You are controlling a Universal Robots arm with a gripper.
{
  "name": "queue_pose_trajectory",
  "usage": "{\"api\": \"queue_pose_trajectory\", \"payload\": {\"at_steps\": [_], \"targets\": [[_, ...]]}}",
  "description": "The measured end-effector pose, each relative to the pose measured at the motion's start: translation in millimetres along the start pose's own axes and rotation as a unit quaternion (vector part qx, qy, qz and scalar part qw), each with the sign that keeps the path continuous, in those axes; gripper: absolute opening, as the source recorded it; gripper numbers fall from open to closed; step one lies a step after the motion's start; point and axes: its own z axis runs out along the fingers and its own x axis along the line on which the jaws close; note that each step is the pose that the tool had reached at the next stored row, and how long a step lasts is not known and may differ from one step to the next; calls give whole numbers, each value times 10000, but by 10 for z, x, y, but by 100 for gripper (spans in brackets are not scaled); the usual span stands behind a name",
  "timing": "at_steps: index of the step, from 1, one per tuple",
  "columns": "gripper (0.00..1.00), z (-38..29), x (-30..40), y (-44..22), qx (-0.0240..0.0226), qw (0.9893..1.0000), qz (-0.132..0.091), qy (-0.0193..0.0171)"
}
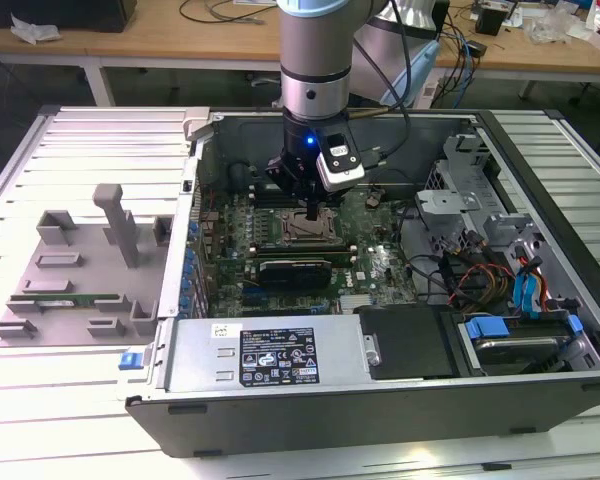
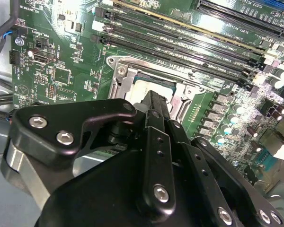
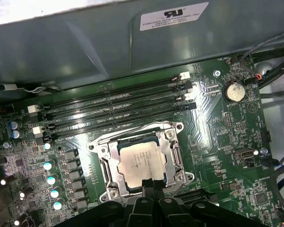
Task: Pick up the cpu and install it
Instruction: 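Install the second cpu locking lever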
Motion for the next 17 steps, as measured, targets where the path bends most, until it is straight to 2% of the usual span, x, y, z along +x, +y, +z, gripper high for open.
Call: {"api": "queue_pose_trajectory", "payload": {"at_steps": [2, 5, 9, 11, 17], "targets": [[11, -6, -1, 1, 0, 10000, 0, 0], [11, -77, -5, -1, -1, 10000, -8, 0], [11, -79, -5, -1, -6, 9998, -220, -3], [11, -79, -5, -1, -9, 9993, -371, -4], [11, -79, -9, -16, -10, 9993, -375, -4]]}}
